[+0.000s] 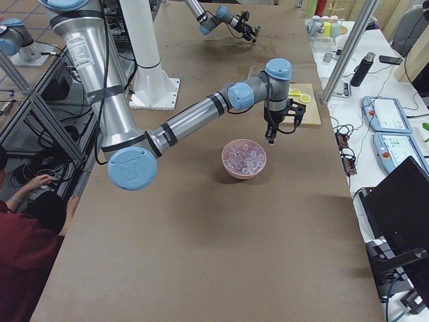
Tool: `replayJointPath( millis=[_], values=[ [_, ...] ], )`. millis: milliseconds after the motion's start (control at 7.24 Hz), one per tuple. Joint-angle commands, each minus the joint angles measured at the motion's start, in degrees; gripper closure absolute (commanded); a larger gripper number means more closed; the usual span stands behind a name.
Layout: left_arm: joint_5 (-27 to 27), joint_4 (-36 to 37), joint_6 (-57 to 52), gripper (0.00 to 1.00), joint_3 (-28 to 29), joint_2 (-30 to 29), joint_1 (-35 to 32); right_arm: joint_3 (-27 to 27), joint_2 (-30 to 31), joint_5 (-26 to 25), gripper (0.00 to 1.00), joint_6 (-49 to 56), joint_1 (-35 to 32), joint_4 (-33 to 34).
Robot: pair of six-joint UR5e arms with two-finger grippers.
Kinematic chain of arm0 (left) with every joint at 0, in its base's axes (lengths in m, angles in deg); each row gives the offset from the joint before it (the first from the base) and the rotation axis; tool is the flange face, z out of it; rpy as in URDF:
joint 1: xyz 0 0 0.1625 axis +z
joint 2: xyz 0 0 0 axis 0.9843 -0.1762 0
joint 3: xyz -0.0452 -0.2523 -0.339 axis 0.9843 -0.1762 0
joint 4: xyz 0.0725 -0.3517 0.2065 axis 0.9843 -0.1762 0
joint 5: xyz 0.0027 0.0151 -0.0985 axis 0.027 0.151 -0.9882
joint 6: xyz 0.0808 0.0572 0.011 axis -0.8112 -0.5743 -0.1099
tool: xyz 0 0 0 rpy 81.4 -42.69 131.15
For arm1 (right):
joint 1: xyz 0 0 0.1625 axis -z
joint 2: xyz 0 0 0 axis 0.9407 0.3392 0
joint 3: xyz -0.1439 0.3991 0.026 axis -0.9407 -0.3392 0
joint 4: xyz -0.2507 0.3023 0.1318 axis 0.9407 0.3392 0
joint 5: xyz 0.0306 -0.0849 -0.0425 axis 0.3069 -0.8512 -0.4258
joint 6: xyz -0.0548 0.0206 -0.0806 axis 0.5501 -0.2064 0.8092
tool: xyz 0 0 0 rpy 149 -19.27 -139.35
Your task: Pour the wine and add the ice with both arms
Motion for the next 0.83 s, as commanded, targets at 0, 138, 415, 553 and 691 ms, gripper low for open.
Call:
replayJointPath(
  millis=[0,138,415,553,691],
  values=[
    [0.00,-0.03,0.00,0.29,-0.07,0.00,0.00,1.02,0.23,-0.09,0.77,0.00,-0.16,0.08],
    [-0.09,-0.21,0.00,0.32,-0.16,0.00,0.00,1.02,0.32,-0.09,0.77,0.00,0.01,0.08],
    [-0.09,-0.21,0.00,0.34,-0.33,0.00,0.00,1.02,0.23,0.44,0.77,0.00,0.45,0.08],
    [-0.09,-0.30,0.00,0.35,-0.42,0.00,0.00,0.93,0.06,0.62,0.77,0.00,0.45,0.08],
    [-0.09,-0.38,0.00,0.37,-0.51,-0.08,0.00,0.93,0.23,1.05,0.77,0.09,-0.16,0.17]
  ],
)
